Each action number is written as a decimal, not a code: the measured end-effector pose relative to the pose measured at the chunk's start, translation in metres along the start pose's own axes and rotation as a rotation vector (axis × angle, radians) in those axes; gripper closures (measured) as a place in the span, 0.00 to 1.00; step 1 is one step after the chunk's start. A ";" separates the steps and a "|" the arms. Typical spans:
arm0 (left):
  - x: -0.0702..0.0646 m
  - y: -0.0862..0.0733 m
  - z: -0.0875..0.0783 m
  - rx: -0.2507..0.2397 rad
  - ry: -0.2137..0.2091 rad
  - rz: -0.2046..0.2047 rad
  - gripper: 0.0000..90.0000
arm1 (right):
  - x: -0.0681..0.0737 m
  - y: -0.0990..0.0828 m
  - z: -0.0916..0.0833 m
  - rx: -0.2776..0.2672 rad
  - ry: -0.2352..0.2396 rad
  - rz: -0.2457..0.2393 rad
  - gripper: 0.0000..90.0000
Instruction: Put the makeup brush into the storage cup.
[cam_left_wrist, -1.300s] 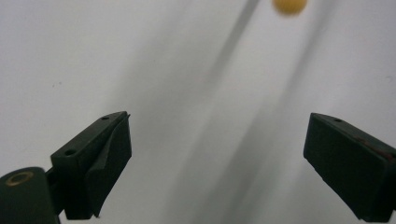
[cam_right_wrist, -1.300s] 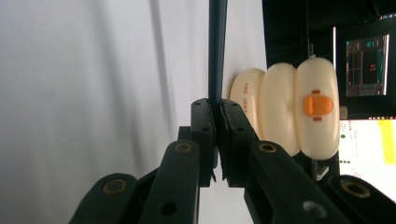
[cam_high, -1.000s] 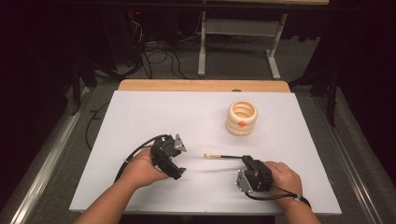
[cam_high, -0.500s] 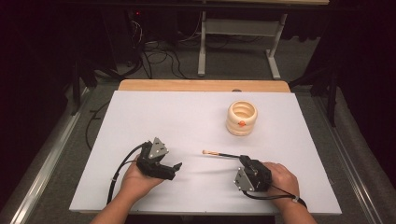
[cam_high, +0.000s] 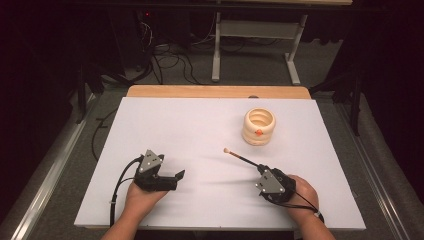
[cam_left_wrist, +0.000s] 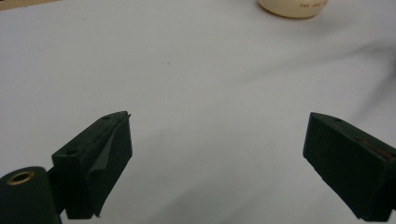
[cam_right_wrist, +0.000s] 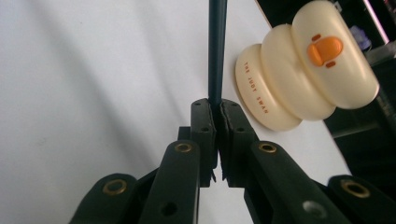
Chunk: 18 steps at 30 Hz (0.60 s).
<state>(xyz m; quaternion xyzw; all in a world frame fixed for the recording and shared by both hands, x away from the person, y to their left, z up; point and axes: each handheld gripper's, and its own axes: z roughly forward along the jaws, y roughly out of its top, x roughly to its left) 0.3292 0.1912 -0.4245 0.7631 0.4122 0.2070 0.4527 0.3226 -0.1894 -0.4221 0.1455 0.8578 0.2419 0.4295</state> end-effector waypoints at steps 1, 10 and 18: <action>0.000 0.000 0.000 -0.010 -0.004 -0.007 0.10 | -0.001 -0.001 0.000 -0.001 0.009 0.023 0.97; -0.003 0.002 -0.001 -0.032 -0.025 -0.006 0.10 | -0.010 -0.008 0.000 -0.042 0.074 0.225 0.97; -0.003 0.001 -0.001 -0.044 -0.017 -0.006 0.10 | -0.016 -0.015 -0.001 -0.081 0.107 0.401 0.97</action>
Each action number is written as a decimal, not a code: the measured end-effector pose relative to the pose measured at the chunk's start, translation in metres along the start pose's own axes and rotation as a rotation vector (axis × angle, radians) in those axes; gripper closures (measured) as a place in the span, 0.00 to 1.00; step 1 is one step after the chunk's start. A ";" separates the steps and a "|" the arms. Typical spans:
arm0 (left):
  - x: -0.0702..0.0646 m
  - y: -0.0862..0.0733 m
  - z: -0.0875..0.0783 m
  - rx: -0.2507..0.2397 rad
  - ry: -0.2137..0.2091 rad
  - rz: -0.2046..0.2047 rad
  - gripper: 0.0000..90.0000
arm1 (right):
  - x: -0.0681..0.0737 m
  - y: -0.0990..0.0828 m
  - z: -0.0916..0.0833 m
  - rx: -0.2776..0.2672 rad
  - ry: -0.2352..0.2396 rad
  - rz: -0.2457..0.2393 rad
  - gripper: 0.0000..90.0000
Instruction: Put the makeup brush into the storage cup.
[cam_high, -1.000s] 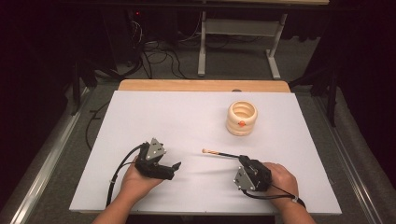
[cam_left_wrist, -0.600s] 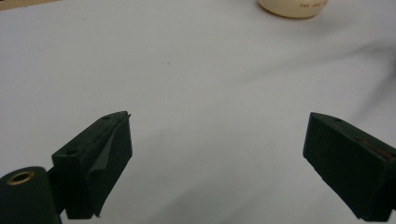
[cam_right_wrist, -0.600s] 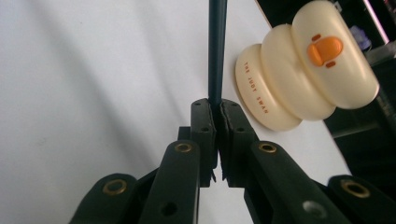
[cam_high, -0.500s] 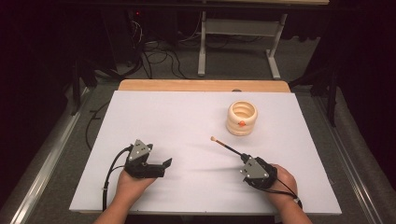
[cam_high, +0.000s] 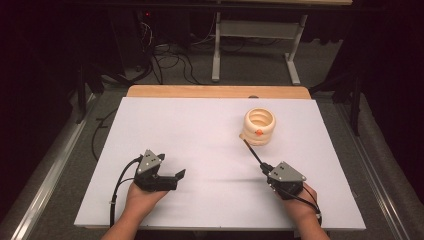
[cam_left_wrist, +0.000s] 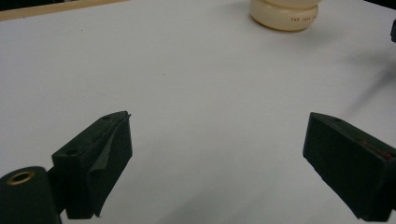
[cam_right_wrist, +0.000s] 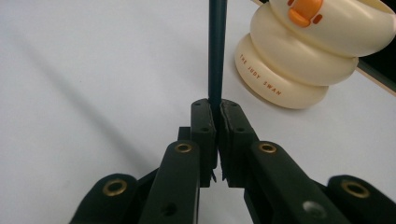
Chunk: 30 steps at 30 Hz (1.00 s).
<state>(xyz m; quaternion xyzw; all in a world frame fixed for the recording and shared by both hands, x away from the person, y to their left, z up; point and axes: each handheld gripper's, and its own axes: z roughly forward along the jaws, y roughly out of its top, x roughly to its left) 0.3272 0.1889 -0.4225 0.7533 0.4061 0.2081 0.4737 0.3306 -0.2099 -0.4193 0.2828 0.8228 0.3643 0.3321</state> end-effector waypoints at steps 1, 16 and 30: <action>0.000 0.000 0.000 -0.002 0.000 0.000 0.10 | 0.000 0.000 0.000 -0.007 0.003 0.018 0.97; 0.002 -0.001 -0.004 -0.037 0.014 -0.019 0.10 | -0.010 -0.005 -0.007 -0.098 0.035 0.198 0.97; 0.002 -0.001 -0.005 -0.059 0.018 -0.031 0.11 | -0.015 -0.006 -0.010 -0.134 0.058 0.248 0.97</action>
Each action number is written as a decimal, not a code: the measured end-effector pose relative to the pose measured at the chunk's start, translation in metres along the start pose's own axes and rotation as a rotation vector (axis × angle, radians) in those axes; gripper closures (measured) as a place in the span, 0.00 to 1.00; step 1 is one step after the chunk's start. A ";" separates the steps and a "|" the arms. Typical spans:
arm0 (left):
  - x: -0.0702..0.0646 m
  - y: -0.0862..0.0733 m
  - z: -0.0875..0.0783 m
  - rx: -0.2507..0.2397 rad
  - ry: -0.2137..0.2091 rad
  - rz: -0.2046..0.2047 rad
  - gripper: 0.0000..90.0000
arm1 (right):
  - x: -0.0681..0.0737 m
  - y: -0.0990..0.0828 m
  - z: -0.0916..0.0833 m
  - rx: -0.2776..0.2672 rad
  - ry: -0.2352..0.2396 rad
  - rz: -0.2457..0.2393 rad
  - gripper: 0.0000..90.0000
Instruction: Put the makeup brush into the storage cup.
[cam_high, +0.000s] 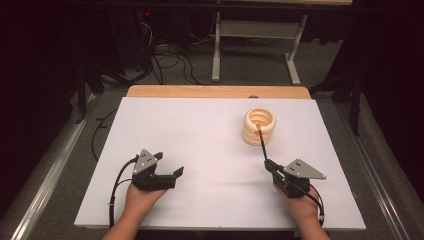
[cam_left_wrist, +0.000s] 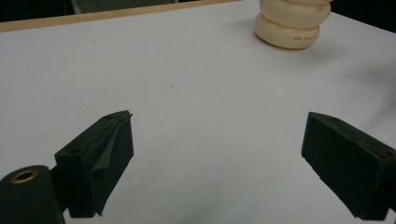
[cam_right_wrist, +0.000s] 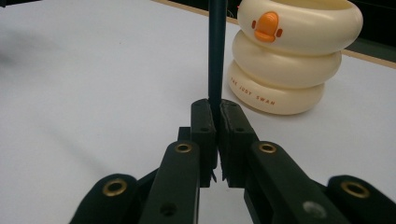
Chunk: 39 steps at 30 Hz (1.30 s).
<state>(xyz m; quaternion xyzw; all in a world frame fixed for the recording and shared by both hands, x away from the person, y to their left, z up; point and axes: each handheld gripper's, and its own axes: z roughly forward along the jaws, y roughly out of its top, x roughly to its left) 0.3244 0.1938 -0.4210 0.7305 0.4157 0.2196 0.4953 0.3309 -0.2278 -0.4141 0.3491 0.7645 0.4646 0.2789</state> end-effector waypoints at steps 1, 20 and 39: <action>0.000 0.000 0.000 0.000 0.000 0.000 0.11 | 0.000 0.000 0.000 -0.001 0.001 0.002 0.97; -0.001 0.016 0.000 -0.022 -0.018 0.000 0.13 | 0.007 0.025 0.012 -0.054 0.019 -0.029 0.97; -0.017 0.043 0.018 -0.076 -0.049 0.042 0.12 | 0.035 0.037 0.034 -0.089 0.066 -0.072 0.97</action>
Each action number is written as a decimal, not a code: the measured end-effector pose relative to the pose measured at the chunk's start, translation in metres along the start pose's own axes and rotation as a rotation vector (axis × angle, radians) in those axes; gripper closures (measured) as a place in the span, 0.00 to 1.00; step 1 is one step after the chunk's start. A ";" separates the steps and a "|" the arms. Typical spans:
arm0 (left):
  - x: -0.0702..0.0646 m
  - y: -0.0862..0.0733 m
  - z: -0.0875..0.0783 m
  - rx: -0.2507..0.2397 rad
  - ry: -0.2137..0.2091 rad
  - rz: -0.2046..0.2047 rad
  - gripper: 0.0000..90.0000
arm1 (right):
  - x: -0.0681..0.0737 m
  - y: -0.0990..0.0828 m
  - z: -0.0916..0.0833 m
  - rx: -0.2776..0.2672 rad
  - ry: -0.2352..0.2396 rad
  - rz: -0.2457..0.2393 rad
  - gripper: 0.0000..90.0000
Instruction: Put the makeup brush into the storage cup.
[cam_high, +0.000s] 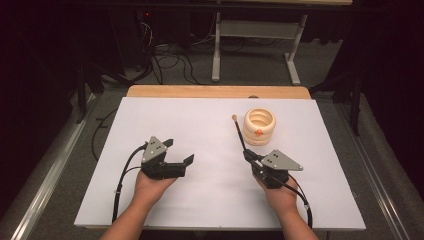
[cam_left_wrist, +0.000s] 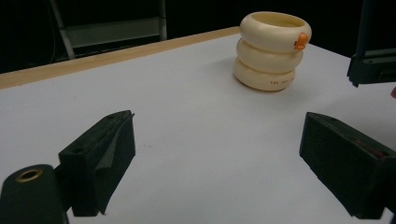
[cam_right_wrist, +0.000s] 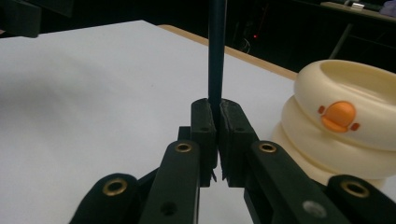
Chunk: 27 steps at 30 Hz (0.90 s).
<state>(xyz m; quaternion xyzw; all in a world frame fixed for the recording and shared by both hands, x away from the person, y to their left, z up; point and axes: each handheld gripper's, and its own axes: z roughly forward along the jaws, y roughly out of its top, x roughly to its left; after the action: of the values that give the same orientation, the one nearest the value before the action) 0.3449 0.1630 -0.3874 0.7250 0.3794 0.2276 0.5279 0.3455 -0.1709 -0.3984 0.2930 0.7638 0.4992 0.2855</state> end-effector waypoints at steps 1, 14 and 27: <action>-0.004 0.001 0.006 -0.005 -0.011 -0.004 0.12 | 0.001 -0.001 0.001 0.005 0.002 0.007 0.97; -0.027 0.000 0.023 -0.029 -0.099 0.008 0.12 | 0.007 -0.009 0.004 0.018 0.028 -0.001 0.97; -0.036 -0.001 0.015 -0.068 -0.128 0.016 0.12 | 0.013 -0.012 0.006 0.027 0.064 0.000 0.97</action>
<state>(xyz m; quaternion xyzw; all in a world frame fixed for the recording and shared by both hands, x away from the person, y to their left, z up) 0.3341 0.1260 -0.3911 0.7227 0.3311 0.1977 0.5736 0.3398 -0.1618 -0.4134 0.2807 0.7794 0.4979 0.2567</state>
